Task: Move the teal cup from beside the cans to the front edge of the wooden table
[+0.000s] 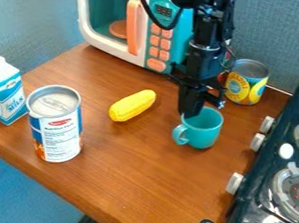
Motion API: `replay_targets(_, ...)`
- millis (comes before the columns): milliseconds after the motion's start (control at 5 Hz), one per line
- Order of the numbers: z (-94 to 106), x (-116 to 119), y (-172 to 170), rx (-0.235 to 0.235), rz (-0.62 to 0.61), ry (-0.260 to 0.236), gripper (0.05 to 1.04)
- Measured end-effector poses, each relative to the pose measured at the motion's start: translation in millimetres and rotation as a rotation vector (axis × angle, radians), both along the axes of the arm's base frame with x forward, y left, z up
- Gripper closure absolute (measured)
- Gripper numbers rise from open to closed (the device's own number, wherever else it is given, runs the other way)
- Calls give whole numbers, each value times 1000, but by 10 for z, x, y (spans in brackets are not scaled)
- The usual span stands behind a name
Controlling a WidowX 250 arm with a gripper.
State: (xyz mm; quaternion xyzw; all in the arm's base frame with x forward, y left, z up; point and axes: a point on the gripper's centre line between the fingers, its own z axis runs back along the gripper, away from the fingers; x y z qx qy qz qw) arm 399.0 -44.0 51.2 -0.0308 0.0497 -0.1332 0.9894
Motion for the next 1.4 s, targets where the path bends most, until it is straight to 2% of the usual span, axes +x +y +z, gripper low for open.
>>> replay_targets(200,290,-325,34,-15,-20,-62,1001)
replay_targets(400,682,-599,133,-41,-19,-157,1001)
replay_targets(600,681,-798,247,-63,-18,-117,1001)
replay_targets(800,508,-943,301,-50,-34,-32,1001)
replay_targets(1000,1,-940,309,-42,-64,92,1001)
replay_targets(1200,-138,-850,216,-23,-109,65,1001)
replay_targets(1400,-155,-804,44,-9,-176,33,1001)
